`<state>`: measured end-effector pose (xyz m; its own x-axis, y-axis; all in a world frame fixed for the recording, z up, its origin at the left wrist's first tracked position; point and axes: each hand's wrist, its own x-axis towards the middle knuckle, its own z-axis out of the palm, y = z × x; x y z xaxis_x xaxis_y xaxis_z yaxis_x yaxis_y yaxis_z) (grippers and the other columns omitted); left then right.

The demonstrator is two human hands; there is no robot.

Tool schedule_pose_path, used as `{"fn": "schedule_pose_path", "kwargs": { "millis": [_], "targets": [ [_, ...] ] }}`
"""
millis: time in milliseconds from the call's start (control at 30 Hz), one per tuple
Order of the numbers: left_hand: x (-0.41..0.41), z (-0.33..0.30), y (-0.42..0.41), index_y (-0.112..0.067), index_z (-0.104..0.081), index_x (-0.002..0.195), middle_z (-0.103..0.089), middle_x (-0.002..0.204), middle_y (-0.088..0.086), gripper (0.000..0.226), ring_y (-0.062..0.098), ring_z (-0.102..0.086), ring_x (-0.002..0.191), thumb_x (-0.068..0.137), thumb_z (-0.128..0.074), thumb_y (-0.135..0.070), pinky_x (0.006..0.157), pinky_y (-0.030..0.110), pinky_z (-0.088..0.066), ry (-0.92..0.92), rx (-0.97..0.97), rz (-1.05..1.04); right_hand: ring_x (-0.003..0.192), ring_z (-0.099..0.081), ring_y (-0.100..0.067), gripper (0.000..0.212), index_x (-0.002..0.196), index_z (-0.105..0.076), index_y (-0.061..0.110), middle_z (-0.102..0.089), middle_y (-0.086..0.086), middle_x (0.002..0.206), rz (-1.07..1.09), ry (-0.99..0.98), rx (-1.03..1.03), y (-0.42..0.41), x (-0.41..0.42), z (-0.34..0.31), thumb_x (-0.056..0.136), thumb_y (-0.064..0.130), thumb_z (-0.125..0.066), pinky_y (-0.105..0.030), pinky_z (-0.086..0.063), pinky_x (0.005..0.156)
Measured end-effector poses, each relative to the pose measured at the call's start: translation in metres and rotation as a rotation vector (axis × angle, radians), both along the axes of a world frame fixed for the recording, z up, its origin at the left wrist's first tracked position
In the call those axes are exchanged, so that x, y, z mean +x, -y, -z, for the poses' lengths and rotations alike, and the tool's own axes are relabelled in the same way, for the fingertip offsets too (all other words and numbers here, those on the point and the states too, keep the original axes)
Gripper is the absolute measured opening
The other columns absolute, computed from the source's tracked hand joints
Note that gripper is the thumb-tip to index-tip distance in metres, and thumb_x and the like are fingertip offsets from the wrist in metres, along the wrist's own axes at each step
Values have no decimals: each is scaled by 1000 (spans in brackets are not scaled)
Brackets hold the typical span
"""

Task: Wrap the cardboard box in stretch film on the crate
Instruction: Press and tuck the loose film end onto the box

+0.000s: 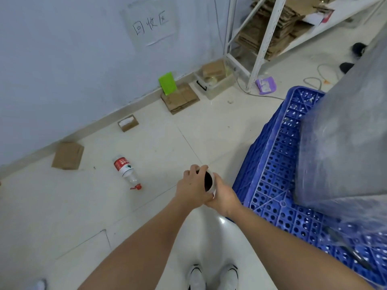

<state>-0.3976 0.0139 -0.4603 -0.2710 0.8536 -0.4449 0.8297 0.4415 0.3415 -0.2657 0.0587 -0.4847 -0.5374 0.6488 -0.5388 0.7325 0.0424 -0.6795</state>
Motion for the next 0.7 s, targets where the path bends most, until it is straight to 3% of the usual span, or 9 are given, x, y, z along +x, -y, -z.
{"fn": "schedule_pose_path", "kwargs": {
  "millis": [133, 267, 367, 500, 700],
  "targets": [
    [-2, 40, 7, -32, -28, 151, -30, 149, -4, 88, 25, -40, 130, 78, -77, -38, 81, 35, -47, 12, -13, 15, 94, -63, -14, 86, 135, -27, 41, -64, 9, 105, -34, 49, -68, 1, 0, 30, 64, 38, -74, -39, -57, 82],
    [-2, 71, 13, -32, -27, 151, -28, 151, -5, 91, 24, -35, 134, 76, -80, -32, 83, 37, -53, 27, -34, 20, 105, -61, -18, 99, 146, -20, 35, -60, 5, 119, -68, 100, -104, 5, 0, 54, 64, 40, -77, -38, -54, 91],
    [-4, 89, 15, -31, -29, 151, -28, 152, -5, 87, 25, -32, 137, 78, -78, -29, 82, 38, -53, 57, -38, 9, 105, -60, -17, 84, 142, -26, 33, -60, 4, 118, -74, 100, -104, 7, -1, 63, 74, 30, -77, -34, -54, 91],
    [-9, 113, 21, -31, -29, 150, -26, 153, -5, 84, 25, -30, 139, 80, -76, -26, 85, 38, -53, 79, -43, 1, 123, -52, -15, 79, 148, -23, 35, -48, 9, 139, -110, 57, -86, 9, -3, 77, 87, 25, -72, -27, -45, 99],
    [-13, 130, 26, -32, -28, 154, -20, 162, -3, 87, 25, -19, 150, 82, -77, -22, 93, 40, -53, 109, 9, -18, 127, -49, -14, 84, 151, -25, 35, -41, 14, 147, -55, 7, -71, 14, -8, 84, 84, 25, -74, -35, -45, 106]
  ]
}}
